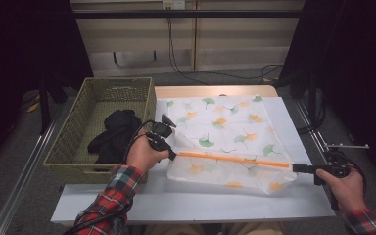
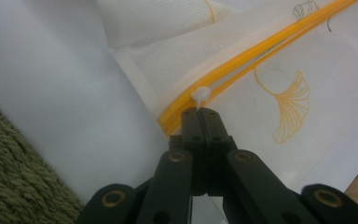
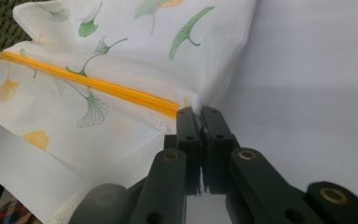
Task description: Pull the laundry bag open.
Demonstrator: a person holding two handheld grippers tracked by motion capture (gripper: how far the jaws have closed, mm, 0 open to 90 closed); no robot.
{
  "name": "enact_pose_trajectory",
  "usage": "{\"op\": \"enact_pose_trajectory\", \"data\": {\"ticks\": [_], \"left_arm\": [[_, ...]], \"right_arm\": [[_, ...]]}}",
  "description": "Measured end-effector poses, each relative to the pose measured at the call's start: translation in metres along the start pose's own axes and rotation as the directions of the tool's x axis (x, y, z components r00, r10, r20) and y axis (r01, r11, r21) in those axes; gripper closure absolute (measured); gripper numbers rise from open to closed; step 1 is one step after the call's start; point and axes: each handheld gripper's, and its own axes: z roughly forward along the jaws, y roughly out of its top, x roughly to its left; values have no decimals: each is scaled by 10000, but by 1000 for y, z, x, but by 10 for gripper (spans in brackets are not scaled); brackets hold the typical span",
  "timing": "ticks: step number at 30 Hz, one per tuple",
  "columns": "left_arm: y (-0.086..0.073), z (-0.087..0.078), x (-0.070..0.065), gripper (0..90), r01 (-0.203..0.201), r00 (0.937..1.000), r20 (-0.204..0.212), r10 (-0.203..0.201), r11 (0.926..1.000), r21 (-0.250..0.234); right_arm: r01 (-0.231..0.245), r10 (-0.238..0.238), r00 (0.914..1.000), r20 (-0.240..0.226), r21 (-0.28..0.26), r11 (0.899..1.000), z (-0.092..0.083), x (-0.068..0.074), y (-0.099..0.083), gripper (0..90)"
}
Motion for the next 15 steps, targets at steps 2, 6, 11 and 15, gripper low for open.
{"op": "enact_pose_trajectory", "data": {"ticks": [2, 6, 11, 15], "left_arm": [[0, -1, 1, 900, 1, 10000, -78, -1, 10000, 11], [-1, -4, 3, 900, 54, 10000, 42, -54, 10000, -30], [-1, -5, 2, 900, 18, 10000, -62, -19, 10000, -83], [-1, -6, 2, 900, 19, 10000, -34, -19, 9999, -144]], "right_arm": [[-23, 23, 10000, 33, -25, 10000, 0, 0, 0, 874], [-118, 118, 9999, -40, -97, 9999, -2, -3, 0, 874], [-59, 59, 9999, 87, -22, 10000, -1, -2, 0, 874], [-117, 117, 9999, 35, -57, 9999, -2, -1, 1, 873]]}}
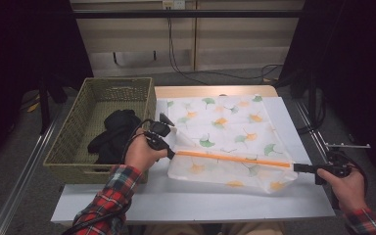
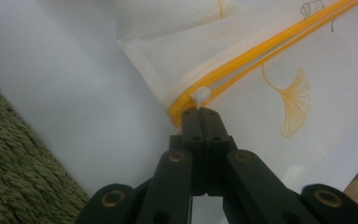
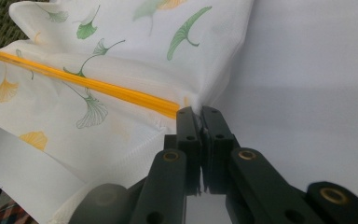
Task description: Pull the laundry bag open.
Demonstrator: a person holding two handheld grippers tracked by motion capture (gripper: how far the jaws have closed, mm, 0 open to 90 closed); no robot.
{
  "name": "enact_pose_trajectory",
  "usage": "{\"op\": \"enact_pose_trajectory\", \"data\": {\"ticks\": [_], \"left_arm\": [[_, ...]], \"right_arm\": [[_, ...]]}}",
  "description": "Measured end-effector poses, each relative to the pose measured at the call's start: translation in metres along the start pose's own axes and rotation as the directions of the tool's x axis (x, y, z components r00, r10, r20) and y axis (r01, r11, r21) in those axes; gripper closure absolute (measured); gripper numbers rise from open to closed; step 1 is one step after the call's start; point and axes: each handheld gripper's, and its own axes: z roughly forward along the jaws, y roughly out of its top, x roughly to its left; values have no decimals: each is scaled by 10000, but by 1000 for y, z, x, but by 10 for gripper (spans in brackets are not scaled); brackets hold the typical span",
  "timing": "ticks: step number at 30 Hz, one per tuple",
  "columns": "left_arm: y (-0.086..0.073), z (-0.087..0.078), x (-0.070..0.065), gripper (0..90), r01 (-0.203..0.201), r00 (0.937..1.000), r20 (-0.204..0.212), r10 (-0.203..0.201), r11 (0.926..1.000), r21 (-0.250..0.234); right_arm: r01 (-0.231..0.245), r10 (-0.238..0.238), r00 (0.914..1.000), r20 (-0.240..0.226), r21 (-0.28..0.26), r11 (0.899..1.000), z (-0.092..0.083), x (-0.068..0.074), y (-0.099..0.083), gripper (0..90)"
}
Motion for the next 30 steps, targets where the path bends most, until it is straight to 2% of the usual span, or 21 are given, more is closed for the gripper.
{"op": "enact_pose_trajectory", "data": {"ticks": [10, 21, 28, 30], "left_arm": [[-4, 0, -7, 900, -307, 9995, 114, 305, 9994, 172], [-11, 2, -11, 900, -416, 9987, 306, 409, 9988, 240], [-12, 6, -15, 900, -408, 9983, 437, 397, 9989, 238], [-12, 6, -16, 900, -512, 9977, 457, 498, 9982, 311]], "right_arm": [[213, -213, 9997, 94, 53, 9998, 0, 1, 1, 868], [422, -424, 9990, 171, 121, 9990, 1, 3, 0, 862], [629, -627, 9972, 395, -23, 9980, 3, 3, 0, 837], [680, -675, 9964, 522, -73, 9977, 3, 3, -1, 829]]}}
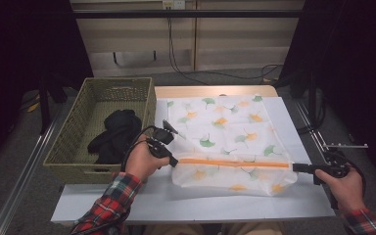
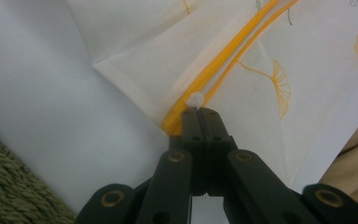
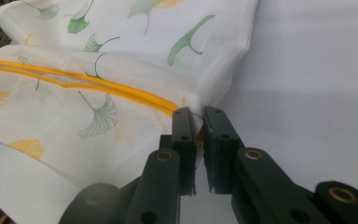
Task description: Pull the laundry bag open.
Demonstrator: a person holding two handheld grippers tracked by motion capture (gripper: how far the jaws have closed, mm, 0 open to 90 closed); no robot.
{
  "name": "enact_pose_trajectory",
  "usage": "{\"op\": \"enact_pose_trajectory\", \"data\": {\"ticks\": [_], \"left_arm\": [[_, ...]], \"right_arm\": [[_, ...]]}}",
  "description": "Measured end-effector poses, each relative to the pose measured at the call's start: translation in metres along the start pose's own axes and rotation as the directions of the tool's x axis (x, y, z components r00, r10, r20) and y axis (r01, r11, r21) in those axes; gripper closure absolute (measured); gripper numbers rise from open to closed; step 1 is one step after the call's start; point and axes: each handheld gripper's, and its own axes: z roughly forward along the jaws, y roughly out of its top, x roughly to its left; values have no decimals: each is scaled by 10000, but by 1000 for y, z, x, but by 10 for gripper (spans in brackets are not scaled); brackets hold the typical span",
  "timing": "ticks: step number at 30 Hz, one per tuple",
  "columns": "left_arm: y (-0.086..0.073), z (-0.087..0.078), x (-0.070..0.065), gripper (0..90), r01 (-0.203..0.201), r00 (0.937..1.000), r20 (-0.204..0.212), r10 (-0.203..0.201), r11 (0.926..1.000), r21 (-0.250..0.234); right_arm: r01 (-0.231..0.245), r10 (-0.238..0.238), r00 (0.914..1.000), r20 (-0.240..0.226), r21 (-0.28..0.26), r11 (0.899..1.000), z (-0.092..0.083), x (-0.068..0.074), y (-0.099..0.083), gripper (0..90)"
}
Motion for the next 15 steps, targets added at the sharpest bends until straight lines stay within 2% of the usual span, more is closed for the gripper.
{"op": "enact_pose_trajectory", "data": {"ticks": [2, 7, 15], "left_arm": [[1, 0, -2, 900, 51, 10000, 46, -51, 10000, -48], [2, 0, -1, 899, -160, 9998, 86, 160, 9999, 48], [3, -1, -2, 879, -115, 9997, 190, 122, 9992, -383]], "right_arm": [[17, -17, 10000, 17, 27, 10000, 0, 1, 0, 816], [93, -89, 9998, 151, -263, 9996, 0, 0, 0, 761], [302, -292, 9993, 223, -477, 9984, 0, 5, 2, 656]]}}
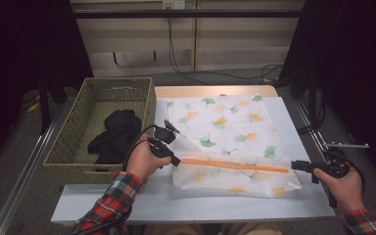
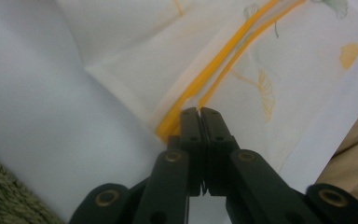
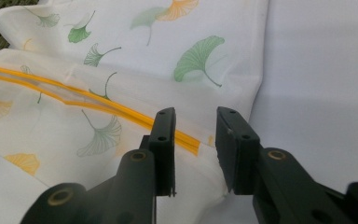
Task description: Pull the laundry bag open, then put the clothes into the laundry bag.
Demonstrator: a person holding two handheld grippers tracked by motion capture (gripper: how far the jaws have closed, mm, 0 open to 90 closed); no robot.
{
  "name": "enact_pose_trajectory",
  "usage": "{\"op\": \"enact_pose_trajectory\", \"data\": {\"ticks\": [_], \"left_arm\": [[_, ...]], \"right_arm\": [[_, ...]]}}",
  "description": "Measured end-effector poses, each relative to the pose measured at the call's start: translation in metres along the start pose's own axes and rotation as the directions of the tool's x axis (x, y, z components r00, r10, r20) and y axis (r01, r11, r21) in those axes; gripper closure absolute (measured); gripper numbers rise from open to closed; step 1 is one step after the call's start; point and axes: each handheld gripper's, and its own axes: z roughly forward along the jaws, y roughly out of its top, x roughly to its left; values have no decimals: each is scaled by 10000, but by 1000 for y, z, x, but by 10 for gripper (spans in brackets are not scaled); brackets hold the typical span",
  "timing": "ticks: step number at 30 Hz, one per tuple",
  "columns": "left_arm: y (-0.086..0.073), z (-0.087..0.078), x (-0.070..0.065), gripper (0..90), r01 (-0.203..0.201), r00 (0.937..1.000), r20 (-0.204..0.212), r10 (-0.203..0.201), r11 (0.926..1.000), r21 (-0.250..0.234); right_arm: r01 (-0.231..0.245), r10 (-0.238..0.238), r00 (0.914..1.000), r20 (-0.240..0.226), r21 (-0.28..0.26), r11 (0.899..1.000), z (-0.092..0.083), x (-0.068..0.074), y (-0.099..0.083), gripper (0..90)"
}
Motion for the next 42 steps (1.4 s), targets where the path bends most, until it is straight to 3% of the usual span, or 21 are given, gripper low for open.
{"op": "enact_pose_trajectory", "data": {"ticks": [2, 6, 7, 11, 12, 14, 16, 21, 23, 31, 42], "left_arm": [[1, -1, -1, 858, -48, 9999, 93, 48, 10000, -15], [4, 1, -4, 771, -42, 10000, -83, 40, 9998, -168], [5, 3, -5, 741, 115, 9999, -77, -118, 9993, -367], [6, 7, -5, 651, -23, 9996, -285, 13, 9995, -326], [7, 9, -7, 603, 100, 9993, -358, -121, 9983, -582], [8, 9, -6, 583, -48, 9991, -418, 27, 9988, -494], [9, 10, -8, 543, -31, 9990, -444, 0, 9976, -698], [11, 12, -11, 404, -11, 9982, -599, -61, 9929, -1192], [11, 14, -12, 392, -50, 9979, -650, -37, 9912, -1324], [8, 20, -15, 254, 417, 9966, -634, -536, 9837, -1751], [3, 27, -13, 133, 658, 9964, -412, -739, 9828, -1723]], "right_arm": [[192, -191, 9998, -21, 23, 9998, 1, 2, 0, 645], [334, -334, 9993, -158, 42, 9994, 4, 5, 1, 598], [443, -443, 9989, -154, 15, 9990, 5, 5, 1, 583], [706, -707, 9973, -213, -38, 9975, 7, 8, 2, 537], [715, -716, 9972, -210, -55, 9974, 8, 9, 2, 521], [782, -785, 9967, -207, -141, 9968, 9, 10, 2, 483], [623, -626, 9977, -266, -134, 9980, 9, 12, 2, 447], [750, -760, 9966, -329, -287, 9968, 12, 15, 3, 377], [874, -883, 9956, -309, -297, 9957, 13, 17, 3, 366], [1606, -1609, 9857, -491, -108, 9870, 22, 28, 4, 317], [2192, -2183, 9742, -565, 98, 9756, 33, 46, 7, 269]]}}
